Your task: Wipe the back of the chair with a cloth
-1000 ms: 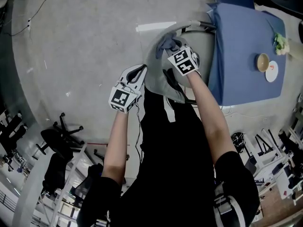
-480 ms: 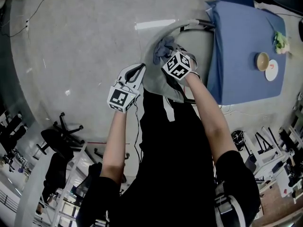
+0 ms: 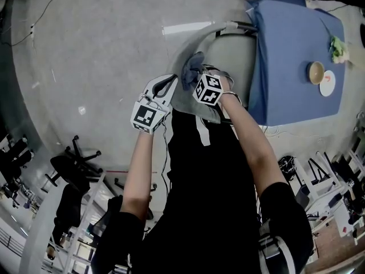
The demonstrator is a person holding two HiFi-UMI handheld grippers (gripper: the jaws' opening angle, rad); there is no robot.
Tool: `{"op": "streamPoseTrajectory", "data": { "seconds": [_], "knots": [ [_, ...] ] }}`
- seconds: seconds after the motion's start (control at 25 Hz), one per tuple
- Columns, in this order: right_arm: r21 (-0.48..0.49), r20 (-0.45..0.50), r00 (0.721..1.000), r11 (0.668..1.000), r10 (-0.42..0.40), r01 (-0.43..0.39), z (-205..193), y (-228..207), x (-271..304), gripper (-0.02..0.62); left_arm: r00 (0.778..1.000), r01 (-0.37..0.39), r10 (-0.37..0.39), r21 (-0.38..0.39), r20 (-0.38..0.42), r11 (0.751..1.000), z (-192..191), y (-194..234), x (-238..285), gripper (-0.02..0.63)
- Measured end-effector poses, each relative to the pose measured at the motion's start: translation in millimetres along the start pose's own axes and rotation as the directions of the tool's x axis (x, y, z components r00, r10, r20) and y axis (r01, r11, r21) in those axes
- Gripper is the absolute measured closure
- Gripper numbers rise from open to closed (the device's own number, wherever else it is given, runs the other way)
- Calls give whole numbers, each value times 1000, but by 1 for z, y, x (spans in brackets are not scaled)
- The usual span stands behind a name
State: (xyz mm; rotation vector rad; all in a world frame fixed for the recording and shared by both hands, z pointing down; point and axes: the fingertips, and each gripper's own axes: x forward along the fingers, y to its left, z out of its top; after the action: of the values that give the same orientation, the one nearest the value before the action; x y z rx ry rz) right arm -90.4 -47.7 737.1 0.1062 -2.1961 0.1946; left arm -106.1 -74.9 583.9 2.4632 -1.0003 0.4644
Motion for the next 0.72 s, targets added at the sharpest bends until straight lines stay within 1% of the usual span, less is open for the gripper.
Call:
{"op": "streamPoseTrajectory", "data": {
  "seconds": [0.16, 0.32, 0.44, 0.52, 0.72],
  "knots": [
    [-39, -13, 998, 998, 56, -56, -10, 24, 5, 474, 1000, -2, 2, -2, 5, 1000, -1, -1, 2, 578],
    [-149, -52, 993, 983, 104, -111, -25, 56, 7, 476, 1000, 2, -2, 2, 5, 1000, -2, -2, 3, 578],
    [-200, -84, 987, 968, 136, -150, -36, 82, 8, 476, 1000, 0, 0, 2, 5, 1000, -1, -2, 0, 578],
    [-223, -102, 984, 960, 148, -168, -44, 95, 7, 476, 1000, 0, 0, 4, 6, 1000, -1, -3, -1, 578],
    [-241, -134, 975, 949, 176, -204, -67, 116, 6, 477, 1000, -1, 1, 11, 14, 1000, -1, -1, 1, 578]
  ]
}}
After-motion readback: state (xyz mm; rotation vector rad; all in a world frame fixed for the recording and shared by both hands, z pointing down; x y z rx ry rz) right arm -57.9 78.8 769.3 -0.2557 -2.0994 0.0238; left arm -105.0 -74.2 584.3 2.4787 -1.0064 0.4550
